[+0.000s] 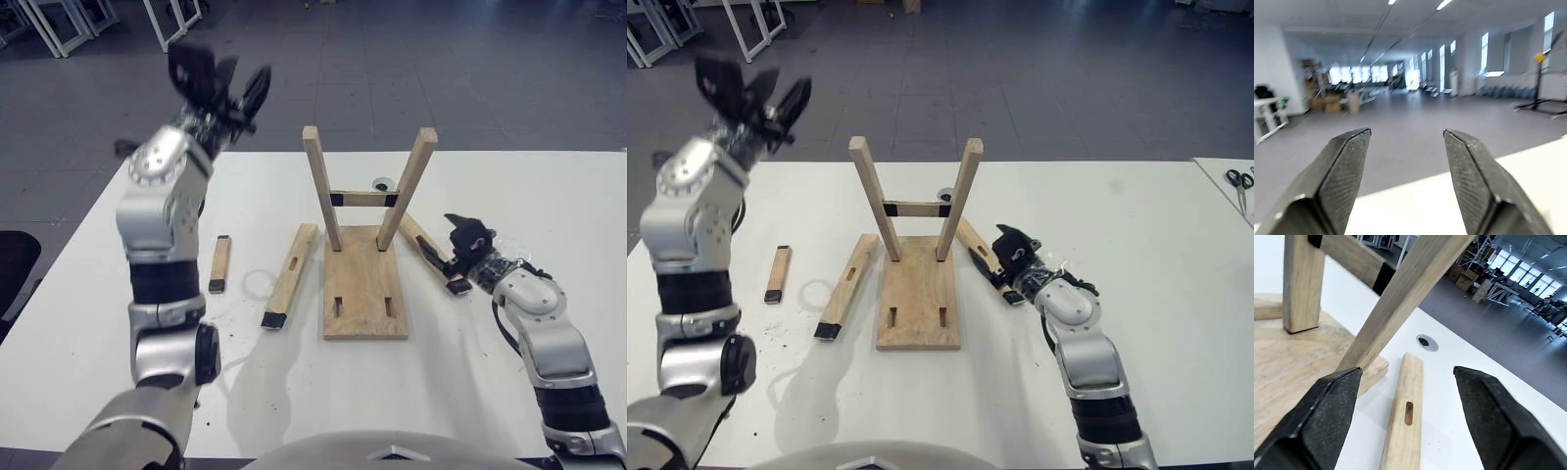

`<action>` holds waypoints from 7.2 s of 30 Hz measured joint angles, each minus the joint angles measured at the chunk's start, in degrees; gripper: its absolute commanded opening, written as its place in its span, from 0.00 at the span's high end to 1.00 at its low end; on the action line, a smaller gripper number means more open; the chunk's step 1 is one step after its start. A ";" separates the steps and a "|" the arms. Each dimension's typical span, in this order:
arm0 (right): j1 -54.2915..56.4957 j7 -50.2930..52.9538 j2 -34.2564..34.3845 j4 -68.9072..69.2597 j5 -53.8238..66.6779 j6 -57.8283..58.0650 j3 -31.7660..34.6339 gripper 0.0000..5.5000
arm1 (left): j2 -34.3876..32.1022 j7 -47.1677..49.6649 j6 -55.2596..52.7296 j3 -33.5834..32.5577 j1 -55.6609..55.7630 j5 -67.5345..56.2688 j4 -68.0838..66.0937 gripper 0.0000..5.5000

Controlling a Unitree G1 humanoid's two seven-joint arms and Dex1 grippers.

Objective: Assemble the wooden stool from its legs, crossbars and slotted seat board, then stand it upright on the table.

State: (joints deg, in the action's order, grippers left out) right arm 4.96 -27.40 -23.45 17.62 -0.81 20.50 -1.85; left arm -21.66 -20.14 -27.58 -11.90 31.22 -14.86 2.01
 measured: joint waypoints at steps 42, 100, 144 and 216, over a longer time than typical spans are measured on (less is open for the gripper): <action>8.14 5.55 15.97 10.20 55.44 49.02 20.53 0.14 | 7.51 -8.73 39.70 3.77 -31.00 -1.80 6.03 0.76; 7.98 8.16 -16.25 -3.78 59.39 23.80 11.51 0.93 | -4.85 -13.88 59.01 17.99 -35.93 18.11 -1.19 0.60; 14.09 0.89 -11.11 -14.94 24.69 23.76 6.14 0.93 | -4.81 -11.92 56.42 19.03 -35.00 20.15 -1.70 0.60; -7.90 -0.11 -9.03 -8.63 16.45 15.07 7.87 0.32 | -4.61 -9.36 55.52 18.99 -36.04 20.09 -2.38 0.60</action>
State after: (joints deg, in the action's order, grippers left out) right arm -2.94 -27.51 -32.49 8.99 15.64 35.58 6.03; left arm -26.28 -29.50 27.94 7.09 -4.83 5.23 -0.37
